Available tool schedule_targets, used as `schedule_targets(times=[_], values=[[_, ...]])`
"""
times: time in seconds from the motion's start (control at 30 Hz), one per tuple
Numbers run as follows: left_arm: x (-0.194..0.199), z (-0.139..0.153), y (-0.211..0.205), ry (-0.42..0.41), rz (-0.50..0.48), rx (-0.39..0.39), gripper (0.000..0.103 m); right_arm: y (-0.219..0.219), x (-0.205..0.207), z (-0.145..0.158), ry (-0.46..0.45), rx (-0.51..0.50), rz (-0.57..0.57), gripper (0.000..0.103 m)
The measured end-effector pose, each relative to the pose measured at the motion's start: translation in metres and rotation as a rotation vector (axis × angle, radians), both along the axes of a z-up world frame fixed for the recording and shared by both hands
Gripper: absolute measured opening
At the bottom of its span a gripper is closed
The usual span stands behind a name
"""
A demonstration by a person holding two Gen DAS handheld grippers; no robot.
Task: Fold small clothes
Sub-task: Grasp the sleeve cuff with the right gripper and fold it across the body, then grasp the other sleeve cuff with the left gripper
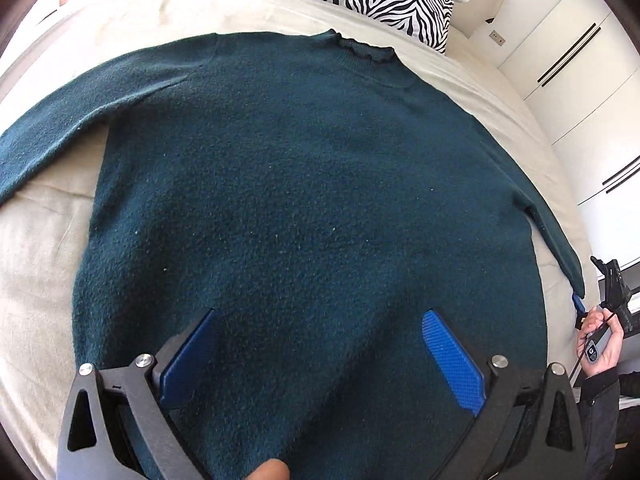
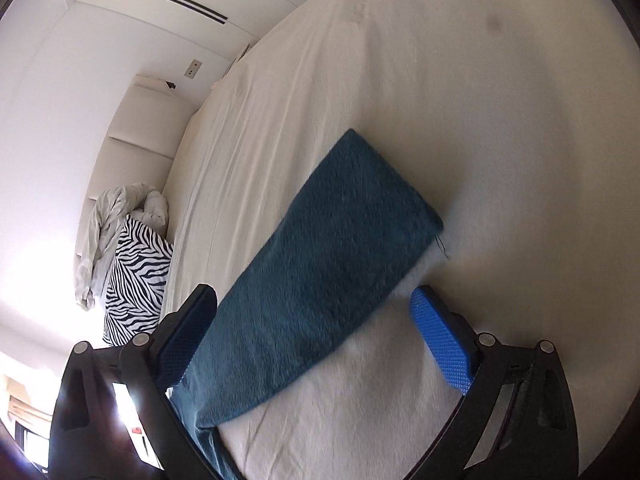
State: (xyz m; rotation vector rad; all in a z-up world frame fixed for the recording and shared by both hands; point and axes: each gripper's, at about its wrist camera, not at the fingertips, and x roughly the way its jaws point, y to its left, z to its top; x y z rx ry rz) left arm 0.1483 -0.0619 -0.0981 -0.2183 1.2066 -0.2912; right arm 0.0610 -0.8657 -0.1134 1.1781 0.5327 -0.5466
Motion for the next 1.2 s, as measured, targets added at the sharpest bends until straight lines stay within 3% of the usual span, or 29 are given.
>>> schedule_targets(times=[0.1,0.13,0.17,0.27,0.43,0.6,0.67,0.77,0.83,0.9,0.93,1.0,1.03,1.07,1.17,1.2], values=[[0.008,-0.004,0.007,0.023,0.021,-0.061,0.103,-0.02,0.019,-0.005,0.006,-0.002,0.005,0.055],[0.01,-0.005,0.009,0.029,0.028,-0.096,0.103,-0.02,0.029,-0.006,0.012,0.007,0.02,0.034],[0.013,-0.007,0.012,0.033,0.034,-0.133,0.103,-0.023,0.037,-0.008,0.017,0.016,0.038,0.026],[0.021,-0.008,0.021,0.043,0.074,-0.232,0.103,-0.012,0.065,0.006,0.029,-0.05,0.085,0.018],[0.03,0.02,0.03,-0.138,0.089,-0.312,0.103,0.064,0.14,0.055,0.006,-0.194,0.299,0.017],[0.053,0.023,0.042,-0.071,0.091,-0.364,0.103,0.212,0.239,0.096,-0.028,-0.344,0.627,0.017],[0.06,0.019,0.049,-0.045,0.103,-0.402,0.103,0.279,0.261,0.095,-0.035,-0.378,0.745,0.017],[0.065,0.015,0.056,-0.053,0.124,-0.464,0.103,0.385,0.286,0.072,0.016,-0.426,0.935,0.018],[0.075,0.008,0.052,-0.043,0.121,-0.466,0.103,0.445,0.285,0.044,0.066,-0.439,1.033,0.018],[0.082,0.001,0.048,-0.015,0.115,-0.492,0.103,0.481,0.284,0.018,0.105,-0.433,1.105,0.018],[0.084,-0.001,0.046,-0.005,0.108,-0.502,0.103,0.49,0.264,0.006,0.097,-0.422,1.132,0.022],[0.088,-0.004,0.036,0.008,0.09,-0.509,0.103,0.495,0.231,-0.007,0.068,-0.378,1.149,0.044],[0.09,-0.005,0.03,0.012,0.078,-0.509,0.103,0.489,0.214,-0.009,0.05,-0.37,1.14,0.065],[0.092,-0.006,0.023,0.016,0.067,-0.505,0.103,0.488,0.203,-0.009,0.041,-0.396,1.126,0.072],[0.099,-0.013,0.009,0.035,0.066,-0.483,0.103,0.491,0.188,-0.007,0.098,-0.572,1.159,0.072],[0.102,-0.015,0.006,0.043,0.073,-0.479,0.103,0.484,0.186,-0.007,0.099,-0.559,1.15,0.072]])
